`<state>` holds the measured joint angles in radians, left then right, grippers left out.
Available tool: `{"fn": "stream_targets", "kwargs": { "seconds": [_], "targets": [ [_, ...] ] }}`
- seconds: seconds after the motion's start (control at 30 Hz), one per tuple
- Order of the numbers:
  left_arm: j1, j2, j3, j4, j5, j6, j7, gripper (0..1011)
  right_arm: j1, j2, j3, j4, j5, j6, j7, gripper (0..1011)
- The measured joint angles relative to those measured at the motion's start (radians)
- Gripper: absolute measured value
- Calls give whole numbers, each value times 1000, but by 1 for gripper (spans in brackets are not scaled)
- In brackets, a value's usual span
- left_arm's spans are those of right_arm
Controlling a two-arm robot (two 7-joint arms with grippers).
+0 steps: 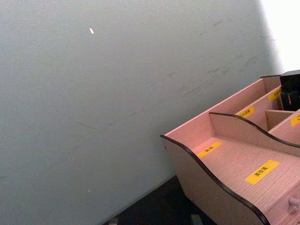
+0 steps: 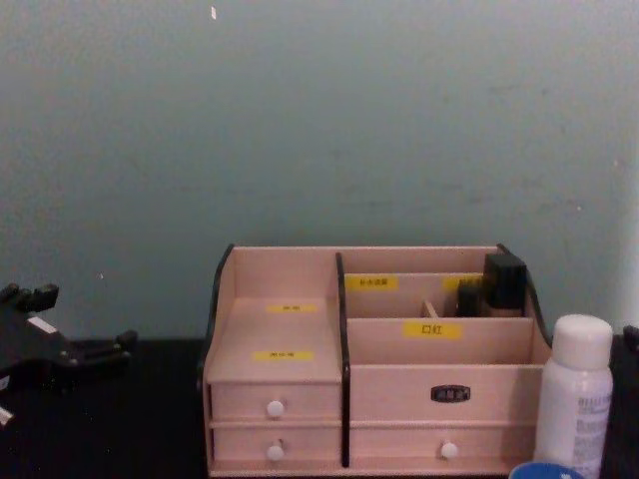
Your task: Pick up the facial cleanser and watermelon frost from the table and place them into the tiered storage box.
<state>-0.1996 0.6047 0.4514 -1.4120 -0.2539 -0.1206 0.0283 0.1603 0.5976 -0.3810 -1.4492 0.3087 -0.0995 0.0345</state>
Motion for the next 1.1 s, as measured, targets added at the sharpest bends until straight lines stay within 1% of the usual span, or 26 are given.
{"fn": "stream_targets", "kwargs": {
  "seconds": [0.03, 0.13, 0.2, 0.23, 0.3, 0.5, 0.53, 0.77, 1.0, 1.1],
  "targets": [
    [0, 0, 0, 0, 0, 0, 0, 1001, -12, 2, 12, -11, 15, 4, 8, 1002],
    [0, 0, 0, 0, 0, 0, 0, 1001, -34, 7, 33, -33, 39, 11, 20, 1002],
    [0, 0, 0, 0, 0, 0, 0, 1001, -64, 13, 61, -64, 72, 24, 36, 1002],
    [0, 0, 0, 0, 0, 0, 0, 1001, -64, 13, 61, -64, 72, 24, 36, 1002],
    [0, 0, 0, 0, 0, 0, 0, 1001, -99, 22, 88, -100, 107, 40, 54, 1002],
    [0, 0, 0, 0, 0, 0, 0, 1002, -158, 42, 125, -159, 143, 68, 82, 1002],
    [0, 0, 0, 0, 0, 0, 0, 1001, -176, 47, 137, -177, 154, 76, 90, 1002],
    [0, 0, 0, 0, 0, 0, 0, 1001, -237, 59, 172, -230, 190, 108, 126, 1002],
    [0, 0, 0, 0, 0, 0, 0, 1001, -278, 66, 188, -261, 208, 127, 169, 1002],
    [0, 0, 0, 0, 0, 0, 0, 1001, -295, 69, 192, -271, 217, 131, 199, 1002]
  ]
}}
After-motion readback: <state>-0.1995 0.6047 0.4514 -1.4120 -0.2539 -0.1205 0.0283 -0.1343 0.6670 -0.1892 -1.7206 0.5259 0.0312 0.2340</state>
